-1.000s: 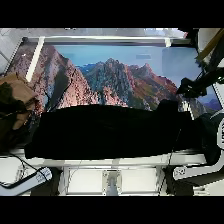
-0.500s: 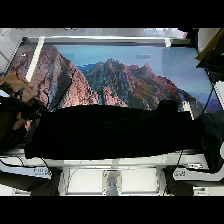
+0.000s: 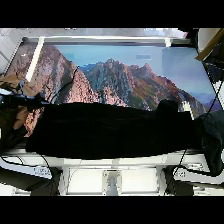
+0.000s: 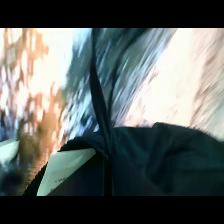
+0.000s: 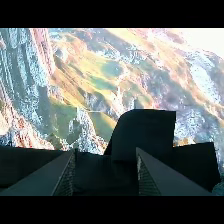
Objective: Fold the clothes and pants, and hang the long-sleeved shirts on hangers.
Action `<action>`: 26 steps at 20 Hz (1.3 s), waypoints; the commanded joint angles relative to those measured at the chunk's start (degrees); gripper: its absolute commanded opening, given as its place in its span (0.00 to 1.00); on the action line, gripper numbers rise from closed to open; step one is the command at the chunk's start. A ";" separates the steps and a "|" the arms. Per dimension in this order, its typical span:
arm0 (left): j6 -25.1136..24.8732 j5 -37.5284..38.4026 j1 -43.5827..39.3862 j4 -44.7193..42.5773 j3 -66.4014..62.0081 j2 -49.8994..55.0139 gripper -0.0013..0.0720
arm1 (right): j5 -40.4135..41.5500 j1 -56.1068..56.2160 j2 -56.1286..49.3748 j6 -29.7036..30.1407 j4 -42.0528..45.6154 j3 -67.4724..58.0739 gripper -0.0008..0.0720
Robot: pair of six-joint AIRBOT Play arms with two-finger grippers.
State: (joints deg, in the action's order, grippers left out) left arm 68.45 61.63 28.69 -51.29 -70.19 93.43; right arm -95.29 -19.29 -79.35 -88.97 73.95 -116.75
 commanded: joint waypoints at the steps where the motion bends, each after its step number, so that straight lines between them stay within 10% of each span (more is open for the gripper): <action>1: -0.02 -7.37 0.52 5.42 -4.26 -0.74 0.04 | -0.22 -0.02 0.09 0.13 1.62 0.90 0.57; 11: 3.61 -12.63 5.99 5.46 -5.25 -5.35 0.04 | 17.94 -0.33 0.02 3.10 8.07 27.50 0.57; 18: 3.56 -8.15 6.69 5.25 -5.25 -6.43 0.04 | 28.89 -1.70 -2.45 6.16 -1.88 51.89 0.65; 26: 3.56 -6.91 6.64 5.22 -5.25 -6.40 0.04 | 38.75 -7.96 -11.37 15.43 -20.33 50.53 0.64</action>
State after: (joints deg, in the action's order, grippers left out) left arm 71.99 54.22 35.33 -46.04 -75.40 87.07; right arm -58.48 -25.61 -87.24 -78.17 60.95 -65.95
